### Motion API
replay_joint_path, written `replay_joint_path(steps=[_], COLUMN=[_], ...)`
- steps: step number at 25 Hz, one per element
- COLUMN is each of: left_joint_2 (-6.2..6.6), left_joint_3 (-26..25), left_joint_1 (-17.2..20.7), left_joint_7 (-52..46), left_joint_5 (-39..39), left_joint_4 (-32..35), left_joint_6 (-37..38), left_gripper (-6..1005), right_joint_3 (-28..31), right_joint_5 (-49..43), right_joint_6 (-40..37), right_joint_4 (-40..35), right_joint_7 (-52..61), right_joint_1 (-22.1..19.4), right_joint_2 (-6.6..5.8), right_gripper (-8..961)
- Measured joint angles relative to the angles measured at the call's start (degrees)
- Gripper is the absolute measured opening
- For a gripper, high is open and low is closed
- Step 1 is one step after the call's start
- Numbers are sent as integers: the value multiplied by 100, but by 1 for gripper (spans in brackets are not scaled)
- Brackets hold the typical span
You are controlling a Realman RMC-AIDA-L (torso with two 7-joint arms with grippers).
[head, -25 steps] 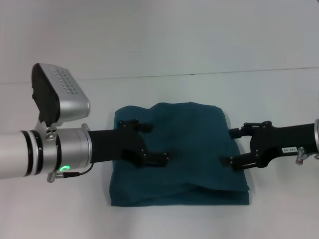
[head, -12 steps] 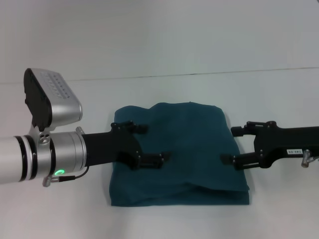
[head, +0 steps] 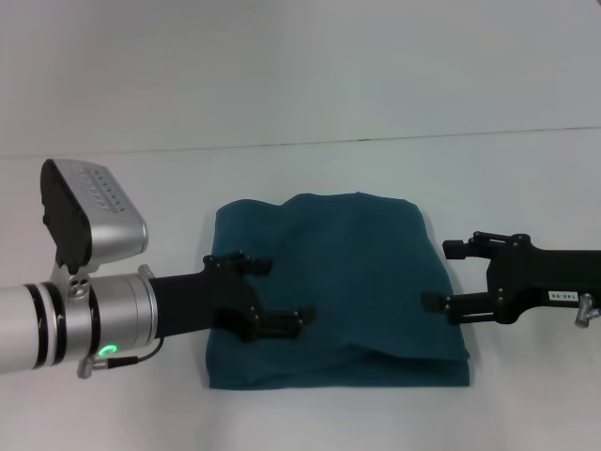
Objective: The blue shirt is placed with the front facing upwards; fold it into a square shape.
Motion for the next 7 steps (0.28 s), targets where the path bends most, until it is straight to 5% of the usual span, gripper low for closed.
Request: replay_joint_path(steps=[7], left_joint_2=[0], left_joint_3=[-4], left_joint_1=[15], left_joint_7=[265], left_joint_5=[-301], left_joint_4=[-222], left_joint_6=[0], left_gripper=[945], right_joint_3=[-50], right_joint_5=[57], right_joint_6=[119], right_joint_4=[149], right_joint_7=[-92], right_joint_1=[-24], right_joint_2=[4], right_gripper=[947])
